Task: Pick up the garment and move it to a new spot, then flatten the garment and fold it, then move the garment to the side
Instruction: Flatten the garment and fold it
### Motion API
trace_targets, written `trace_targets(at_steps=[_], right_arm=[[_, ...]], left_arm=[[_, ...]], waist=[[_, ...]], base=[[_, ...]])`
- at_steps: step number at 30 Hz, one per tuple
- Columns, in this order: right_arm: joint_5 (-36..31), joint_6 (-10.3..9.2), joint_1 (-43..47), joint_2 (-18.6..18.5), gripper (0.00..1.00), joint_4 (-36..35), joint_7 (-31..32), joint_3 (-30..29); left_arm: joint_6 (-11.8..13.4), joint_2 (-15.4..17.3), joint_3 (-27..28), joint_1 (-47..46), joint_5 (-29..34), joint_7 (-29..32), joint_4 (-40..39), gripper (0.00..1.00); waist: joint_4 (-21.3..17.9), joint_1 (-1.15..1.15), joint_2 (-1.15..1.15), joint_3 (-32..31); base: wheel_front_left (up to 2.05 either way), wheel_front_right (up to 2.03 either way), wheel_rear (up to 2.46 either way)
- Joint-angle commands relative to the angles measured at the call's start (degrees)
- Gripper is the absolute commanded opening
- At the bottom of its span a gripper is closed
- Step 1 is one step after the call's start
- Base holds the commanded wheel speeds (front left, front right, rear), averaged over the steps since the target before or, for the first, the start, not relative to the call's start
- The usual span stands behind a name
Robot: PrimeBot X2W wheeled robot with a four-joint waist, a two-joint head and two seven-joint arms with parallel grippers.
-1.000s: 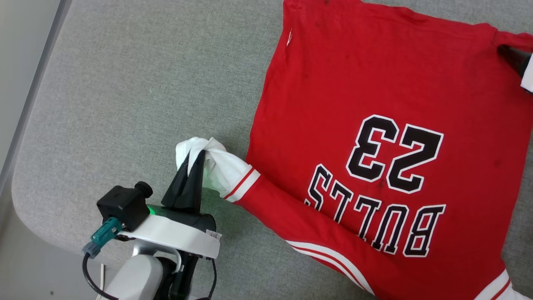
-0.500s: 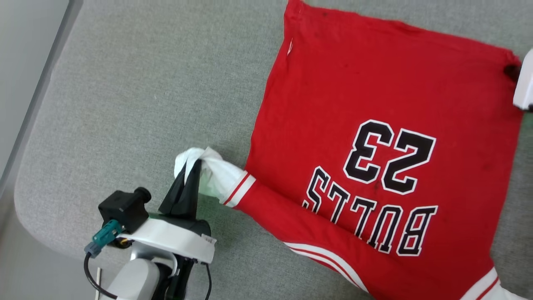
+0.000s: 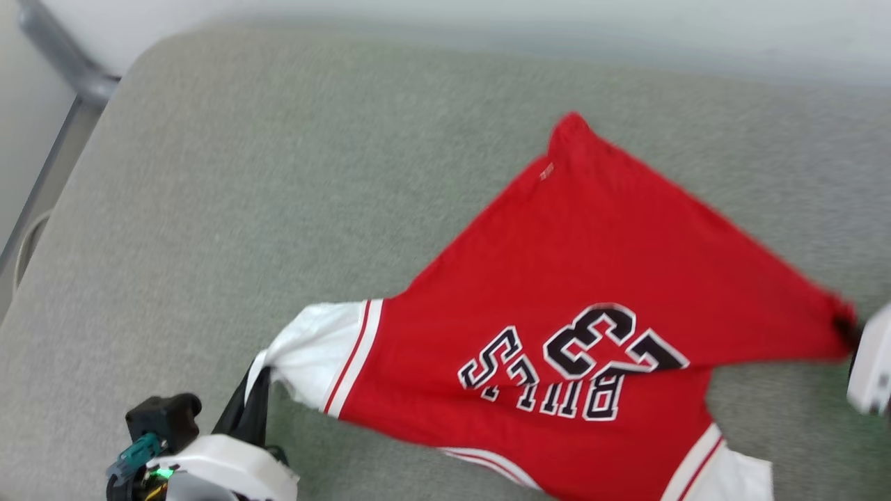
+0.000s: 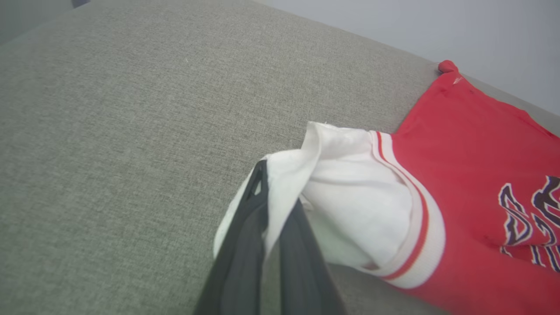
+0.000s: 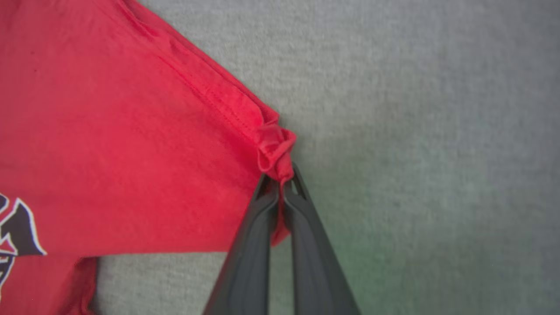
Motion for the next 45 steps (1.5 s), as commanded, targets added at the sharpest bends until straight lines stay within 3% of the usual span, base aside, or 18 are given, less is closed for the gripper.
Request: trace_targets(at_steps=[1, 10, 17, 18, 19, 20, 30, 34, 39, 45], right_arm=[[-0.1, -0.07, 5.9, 1.8, 0.00, -2.3, -0.4, -1.9], [-1.4, -0.06, 29.4, 14.4, 0.00, -12.6, -0.8, -8.7], [-0.5, -0.06, 36.8, 19.0, 0.00, -12.0, -2.4, -9.5], [0.0, -0.06, 36.7, 19.2, 0.14, -11.3, -3.2, -9.5], [0.3, -0.07, 36.3, 19.3, 0.53, -10.6, -4.3, -9.5], [0.8, -0.08, 35.7, 19.4, 1.00, -10.0, -5.6, -9.5], [-0.7, -0.05, 26.2, 17.2, 1.00, -9.7, -31.7, -7.0], [-2.3, -0.05, 21.1, 14.6, 1.00, -7.5, -36.8, -3.3], [-3.1, -0.05, 12.5, 10.8, 1.00, -3.8, -33.2, 2.1], [0.4, -0.05, 1.3, 4.1, 1.00, 0.3, -16.0, 11.0]], left_arm=[[0.5, 0.6, 0.3, 1.6, -0.5, 0.6, 0.3, 0.00], [2.0, 2.1, 1.1, 7.9, -3.2, 4.0, 1.7, 0.00], [2.3, 2.5, 1.0, 9.3, -3.8, 4.8, 2.1, 0.00], [2.3, 2.5, 0.9, 9.3, -3.8, 4.8, 2.0, 0.00], [2.3, 2.5, 0.8, 9.2, -3.8, 4.9, 2.0, 0.00], [2.3, 2.4, 0.7, 9.0, -3.7, 4.9, 1.9, 0.00], [2.3, 2.2, -0.2, 6.8, -2.7, 4.6, -0.5, 0.00], [2.0, 1.8, -0.8, 5.2, -2.1, 4.2, -1.6, 0.00], [1.6, 1.3, -1.5, 2.6, -1.5, 3.9, -2.8, 0.00], [0.7, 0.4, -2.8, -0.8, -0.6, 3.6, -3.9, 0.00]], waist=[[-4.6, 0.00, 0.00, -5.4], [-9.7, 0.00, 0.00, -11.0], [-11.3, 0.00, 0.00, -11.5], [-11.4, 0.00, 0.00, -11.4], [-11.5, 0.00, 0.00, -11.3], [-11.5, 0.00, 0.00, -11.3], [-10.2, 0.00, 0.00, -10.4], [-8.9, 0.00, 0.00, -9.1], [-7.4, 0.00, 0.00, -6.5], [-5.2, 0.00, 0.00, -3.2]], base=[[0.00, 0.00, 0.00], [0.00, 0.00, 0.00], [0.00, 0.00, 0.00], [0.00, 0.00, 0.00], [0.00, 0.00, 0.00], [0.00, 0.00, 0.00], [0.00, 0.00, 0.00], [0.00, 0.00, 0.00], [0.00, 0.00, 0.00], [0.00, 0.00, 0.00]])
